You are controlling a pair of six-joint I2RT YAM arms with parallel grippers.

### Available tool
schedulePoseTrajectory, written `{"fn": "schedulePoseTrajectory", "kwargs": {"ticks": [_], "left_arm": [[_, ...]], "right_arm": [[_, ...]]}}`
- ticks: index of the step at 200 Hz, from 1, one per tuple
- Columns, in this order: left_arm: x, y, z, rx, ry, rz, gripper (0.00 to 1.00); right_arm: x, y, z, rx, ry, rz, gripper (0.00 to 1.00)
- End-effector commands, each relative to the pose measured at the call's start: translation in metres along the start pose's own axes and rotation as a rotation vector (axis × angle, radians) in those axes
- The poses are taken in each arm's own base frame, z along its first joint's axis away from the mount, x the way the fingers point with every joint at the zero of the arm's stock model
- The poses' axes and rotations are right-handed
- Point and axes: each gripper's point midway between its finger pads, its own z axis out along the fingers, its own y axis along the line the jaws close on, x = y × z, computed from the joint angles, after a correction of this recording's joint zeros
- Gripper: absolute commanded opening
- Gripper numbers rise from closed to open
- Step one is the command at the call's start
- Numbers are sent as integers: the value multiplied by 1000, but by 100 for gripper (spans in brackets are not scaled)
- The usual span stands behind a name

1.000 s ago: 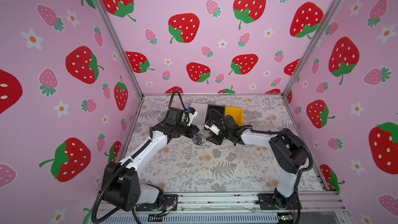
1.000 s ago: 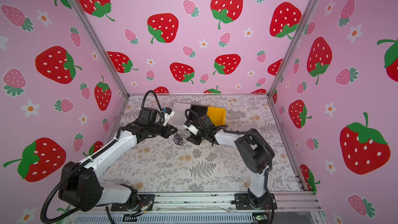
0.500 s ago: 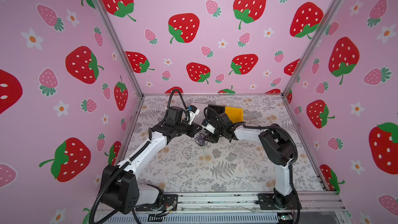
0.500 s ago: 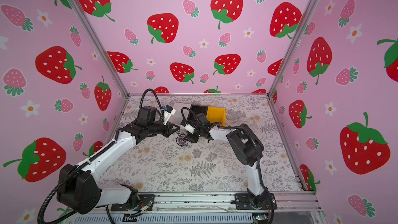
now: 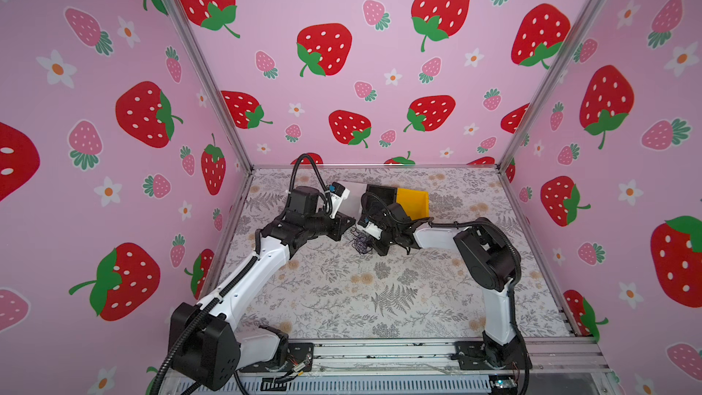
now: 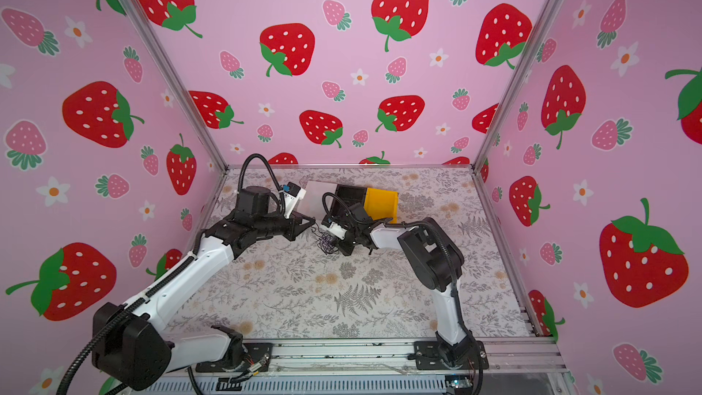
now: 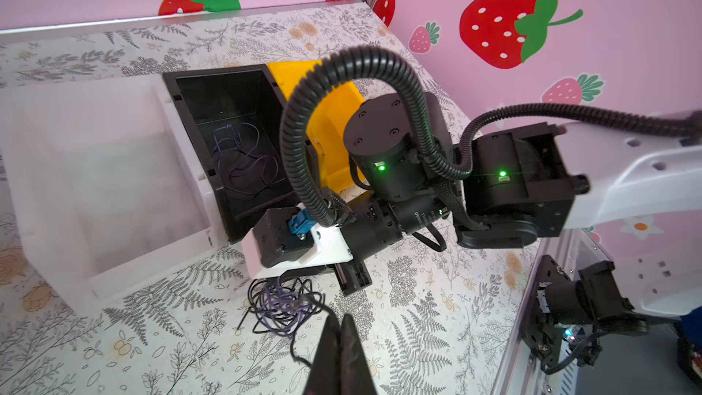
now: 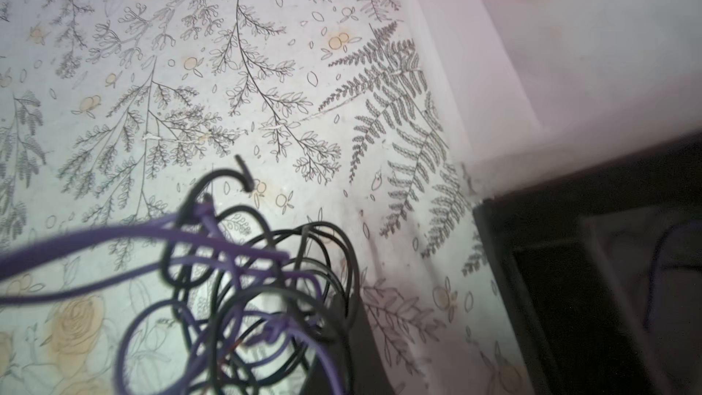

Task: Untangle and sort cables by color
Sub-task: Untie the cable.

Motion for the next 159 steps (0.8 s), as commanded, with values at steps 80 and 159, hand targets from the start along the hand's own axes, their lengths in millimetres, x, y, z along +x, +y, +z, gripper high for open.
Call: {"fn": "schedulePoseTrajectory", "kwargs": {"ticks": [80, 159], "left_arm": [[-19, 54, -37, -235, -85, -42, 0], [2, 85, -39, -324, -26, -94, 0]], "right_arm": [[5, -36, -73, 140, -53, 181, 0], [36, -42, -98, 215, 10, 245, 0]]}}
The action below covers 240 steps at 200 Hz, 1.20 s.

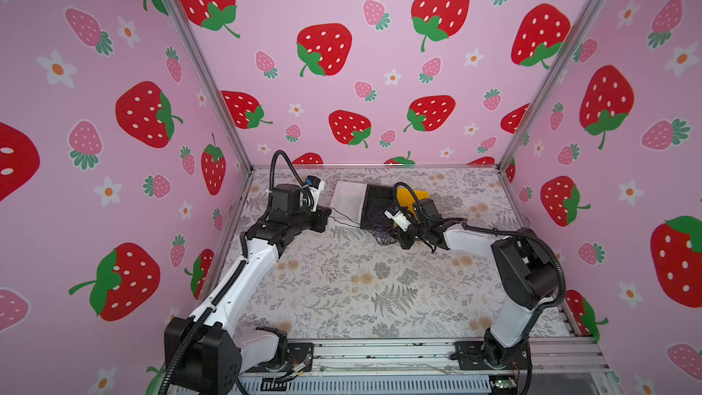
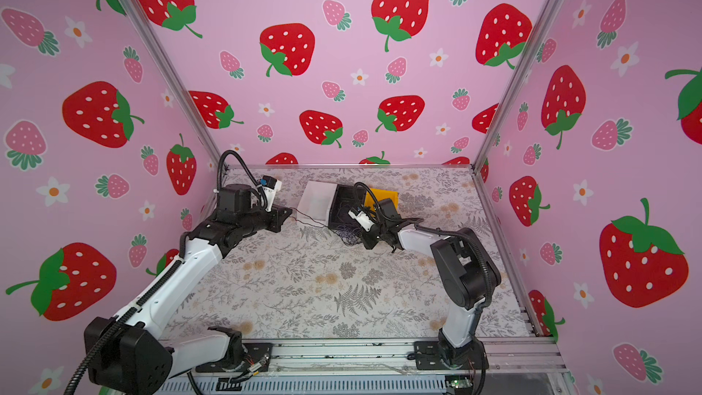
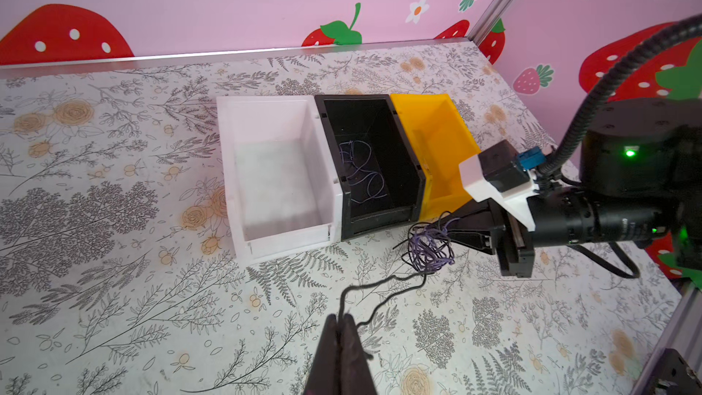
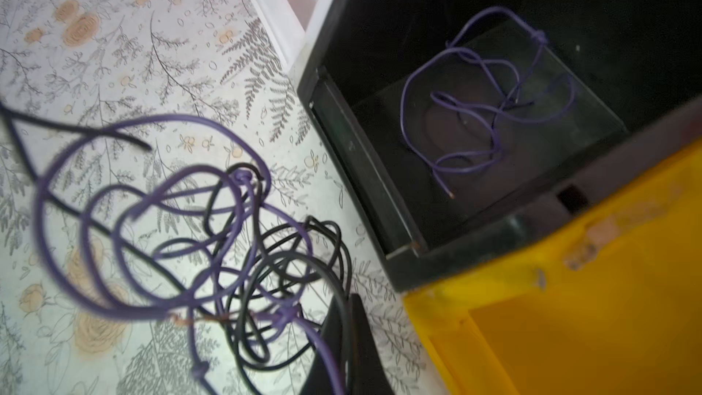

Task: Untangle and sort cables by color
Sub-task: Untie the cable.

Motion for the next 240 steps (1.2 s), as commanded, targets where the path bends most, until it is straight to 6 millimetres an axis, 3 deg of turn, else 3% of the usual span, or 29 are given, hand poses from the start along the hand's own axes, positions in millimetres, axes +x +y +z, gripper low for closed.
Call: {"fn": "schedulePoseTrajectory", "kwargs": {"ticks": [1, 73, 124, 182, 202, 240], "left_arm": [[8, 11, 1, -32, 28, -5, 0], [24, 16, 16, -18, 91, -44, 0], [16, 29, 6, -64, 65, -55, 0], [29, 16, 19, 47, 121, -98, 0], [34, 11, 24, 69, 155, -91, 0], [42, 21, 25, 7, 195, -79, 0]], "right_arm": [[6, -3, -12, 26, 16, 20, 0], [23, -2, -15, 40, 60, 27, 0], [38, -6, -23, 80, 101, 37, 0], [54, -5, -30, 107, 134, 50, 0], [55, -10, -30, 132, 148, 57, 0], [69, -31, -40, 227, 180, 113, 0]]}}
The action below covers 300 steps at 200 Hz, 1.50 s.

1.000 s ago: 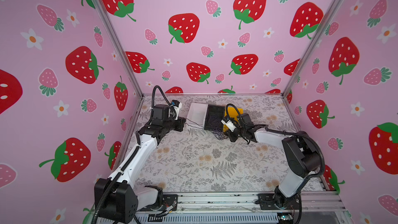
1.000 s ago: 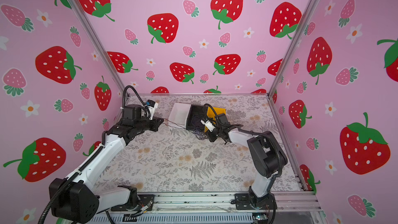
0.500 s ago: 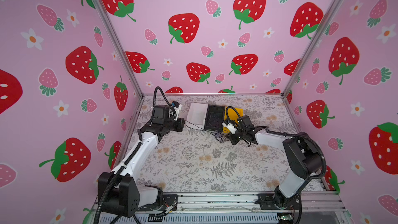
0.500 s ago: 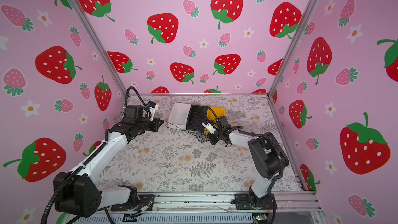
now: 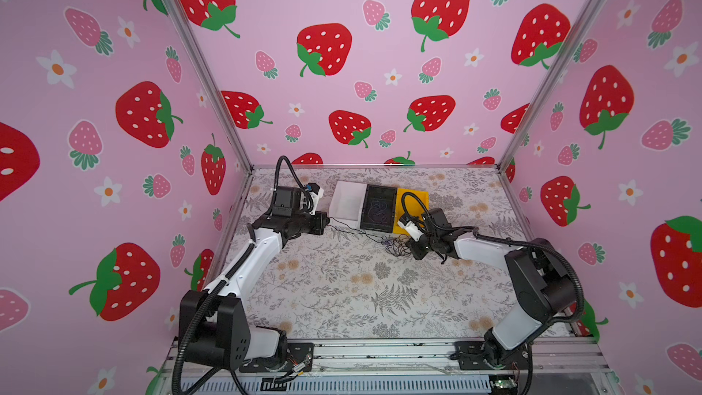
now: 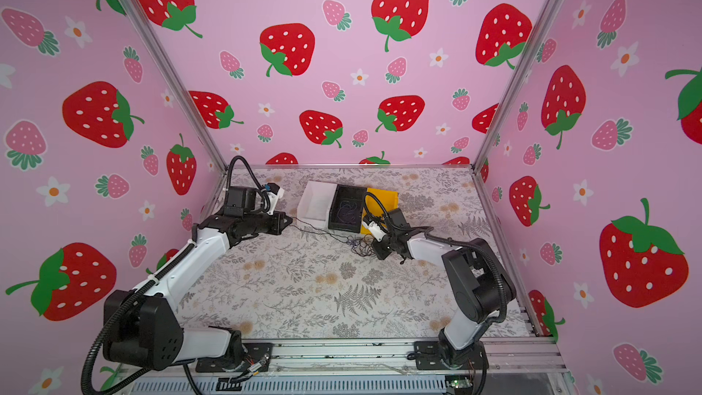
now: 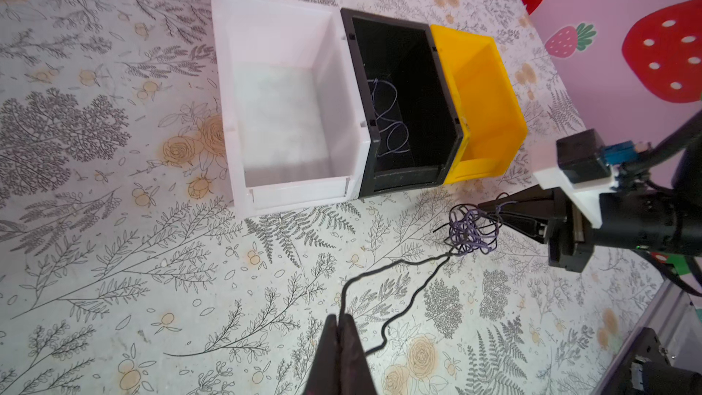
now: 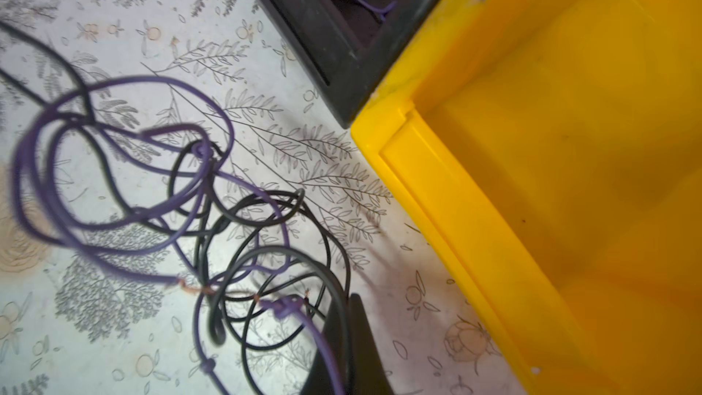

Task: Untangle and sort cables by color
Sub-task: Untie the cable.

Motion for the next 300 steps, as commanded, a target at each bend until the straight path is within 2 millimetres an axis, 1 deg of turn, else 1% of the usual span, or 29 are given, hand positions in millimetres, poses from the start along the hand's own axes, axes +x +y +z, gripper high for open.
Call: {"fn": "schedulePoseTrajectory", "kwargs": {"ticks": [1, 27, 60, 100, 140, 159, 195, 221, 236, 300], "left_arm": [[-2, 0, -5, -19, 12, 29, 0], [-1, 0, -3, -15, 16, 21, 0], [8, -2, 7, 6, 56, 8, 0], [17, -16, 20, 47, 93, 24, 0], [21, -17, 25, 40, 113, 24, 0], [24, -11, 23, 2, 129, 29, 0], [17, 7, 7, -117, 99, 40, 0], [12, 19, -6, -158, 72, 12, 0], [9, 21, -8, -156, 62, 7, 0], [10, 29, -11, -183, 61, -2, 0]], "right_arm": [[14, -18, -9, 72, 37, 57, 0], [17, -27, -16, 111, 37, 74, 0], [16, -26, -19, 103, 30, 71, 0], [19, -24, -14, 80, 50, 66, 2], [24, -25, -10, 84, 73, 64, 4], [26, -26, -10, 91, 76, 63, 4], [33, -34, -14, 148, 100, 62, 5], [32, -40, -19, 169, 88, 71, 5], [30, -42, -21, 175, 82, 73, 4], [34, -51, -27, 201, 86, 93, 4]]}}
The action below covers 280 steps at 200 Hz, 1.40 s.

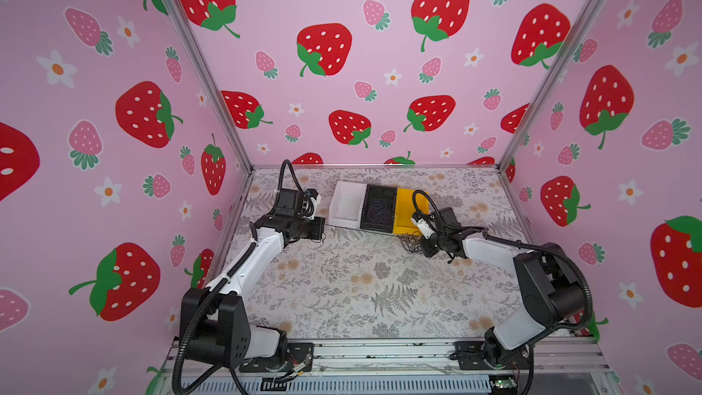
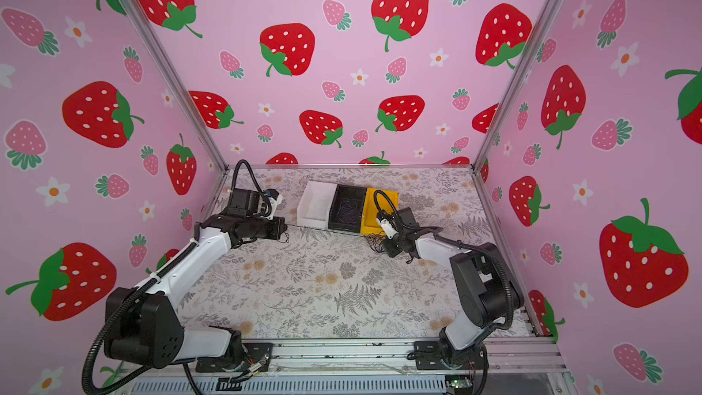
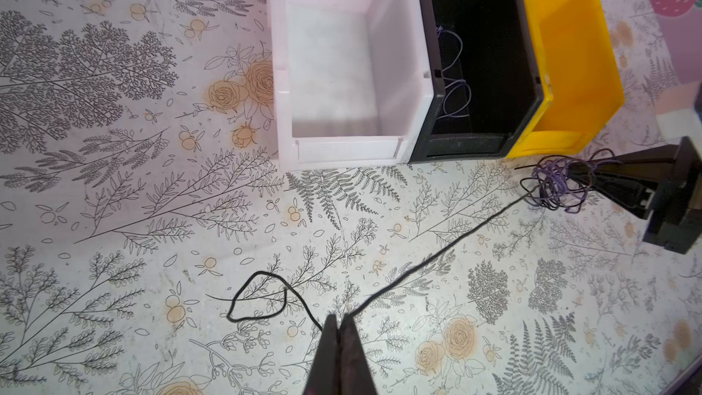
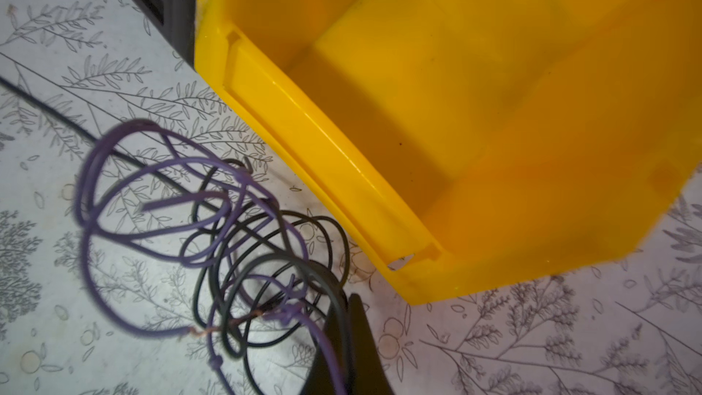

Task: Untangle and sort cables by color
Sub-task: Untie the cable.

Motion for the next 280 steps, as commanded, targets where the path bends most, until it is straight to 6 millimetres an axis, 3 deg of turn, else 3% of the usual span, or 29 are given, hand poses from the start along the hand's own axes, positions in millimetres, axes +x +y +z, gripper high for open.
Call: {"fn": "schedulePoseTrajectory", "kwargs": {"ticks": [1, 93, 130, 161, 181, 203, 236, 280], "left_arm": [[-11, 8, -10, -44, -26, 19, 0], [-15, 23, -17, -80, -41, -14, 0], [-2, 10, 3, 13, 28, -57, 0], [20, 6, 29, 22, 149, -84, 0], [32, 7, 38, 17, 194, -104, 0], [41, 7, 45, 16, 222, -105, 0], [48, 12, 47, -17, 253, -96, 0], [45, 28, 35, -120, 254, -48, 0]], "right_arm": [[12, -10, -6, 35, 29, 15, 4], [23, -25, -9, 60, 52, 67, 4], [14, -5, -9, -61, 10, 35, 6], [21, 0, -1, -78, 55, 33, 11], [23, 2, -1, -86, 55, 34, 24], [24, 5, 1, -100, 62, 33, 32], [20, 6, -1, -105, 42, 32, 37], [13, 1, -9, -90, 8, 42, 38]]}}
